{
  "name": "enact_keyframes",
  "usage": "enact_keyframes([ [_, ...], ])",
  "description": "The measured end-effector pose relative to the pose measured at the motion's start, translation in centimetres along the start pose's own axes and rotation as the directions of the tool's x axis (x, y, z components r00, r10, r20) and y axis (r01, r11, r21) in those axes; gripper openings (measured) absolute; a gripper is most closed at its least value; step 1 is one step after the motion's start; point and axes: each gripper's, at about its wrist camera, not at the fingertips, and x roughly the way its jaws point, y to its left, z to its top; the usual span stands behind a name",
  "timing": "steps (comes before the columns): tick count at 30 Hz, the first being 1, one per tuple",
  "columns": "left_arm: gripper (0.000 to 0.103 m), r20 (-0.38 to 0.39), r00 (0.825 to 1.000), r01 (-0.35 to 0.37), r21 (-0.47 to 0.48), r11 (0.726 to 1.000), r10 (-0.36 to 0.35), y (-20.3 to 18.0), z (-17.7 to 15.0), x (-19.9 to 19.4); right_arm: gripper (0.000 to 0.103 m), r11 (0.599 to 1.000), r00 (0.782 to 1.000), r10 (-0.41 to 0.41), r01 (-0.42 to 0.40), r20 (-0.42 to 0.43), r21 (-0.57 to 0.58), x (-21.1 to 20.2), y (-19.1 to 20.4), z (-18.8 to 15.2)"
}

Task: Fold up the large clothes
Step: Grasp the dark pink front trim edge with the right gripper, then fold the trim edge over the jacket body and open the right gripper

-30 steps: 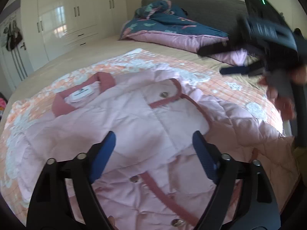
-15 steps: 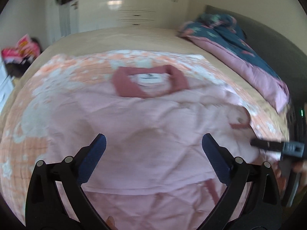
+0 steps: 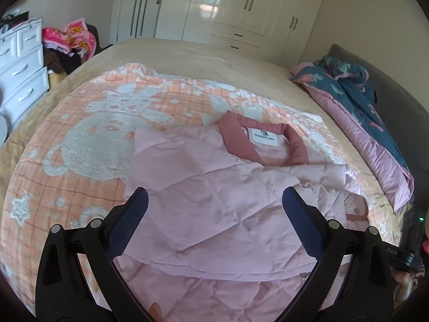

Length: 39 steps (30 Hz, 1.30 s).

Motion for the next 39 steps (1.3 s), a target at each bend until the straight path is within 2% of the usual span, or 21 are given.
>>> enact_keyframes([
  [2,0.094,0.004,1.000,0.004,-0.010,1.000,-0.004,0.2,0.1,0.0,0.021,0.994,0.998,-0.022,0.028,0.062,-0.102,-1.3,1.9,1.1],
  [5,0.094,0.008,1.000,0.005,-0.015,1.000,-0.005,0.3,0.0,0.0,0.019,0.962,0.987,-0.040,0.080,0.155,-0.262,-3.2,5.0,3.1],
  [8,0.094,0.013,1.000,0.014,-0.021,1.000,-0.014,0.3,0.0,0.2,0.019,0.931,0.978,-0.046,0.116,0.206,-0.345,-4.0,6.6,4.3],
  [11,0.094,0.009,1.000,0.018,-0.026,1.000,-0.018,0.3,0.1,0.5,0.019,0.914,0.975,-0.063,0.143,0.215,-0.381,-3.5,7.0,5.2],
  [15,0.094,0.011,1.000,0.012,-0.008,1.000,-0.012,0.0,-0.2,1.0,0.019,0.916,0.975,-0.084,0.157,0.205,-0.368,-1.6,6.4,6.1],
  [19,0.094,-0.008,1.000,0.015,-0.015,1.000,-0.015,0.0,-0.5,2.0,0.020,0.933,0.977,-0.139,0.184,0.163,-0.308,1.0,4.4,5.9],
  [21,0.094,-0.022,1.000,0.010,-0.011,1.000,-0.010,-0.1,-0.7,2.6,0.023,0.943,0.979,-0.160,0.189,0.126,-0.274,2.0,3.1,5.8],
  [24,0.094,-0.039,0.999,0.012,-0.005,1.000,-0.012,-0.3,-1.1,3.2,0.033,0.946,0.976,-0.190,0.211,0.104,-0.247,2.5,1.9,5.7],
  [25,0.094,-0.041,0.999,0.012,-0.004,1.000,-0.012,-0.4,-1.1,3.2,0.039,0.949,0.975,-0.197,0.216,0.103,-0.232,2.5,1.6,5.7],
  [26,0.094,-0.045,0.999,0.012,-0.001,1.000,-0.012,-0.5,-1.3,3.4,0.046,0.950,0.973,-0.207,0.225,0.104,-0.215,2.4,1.2,5.8],
  [31,0.094,-0.064,0.998,0.022,0.010,1.000,-0.022,-1.4,-1.7,4.1,0.060,0.939,0.950,-0.274,0.298,0.150,-0.173,1.4,0.2,6.1],
  [36,0.093,-0.071,0.997,0.024,0.067,0.997,-0.020,-2.8,-2.2,4.4,0.060,0.924,0.934,-0.285,0.327,0.215,-0.199,-0.1,1.0,6.1],
  [39,0.093,-0.091,0.996,0.007,0.113,0.994,0.003,-3.4,-2.7,5.0,0.060,0.916,0.947,-0.233,0.290,0.221,-0.279,-0.1,3.3,5.6],
])
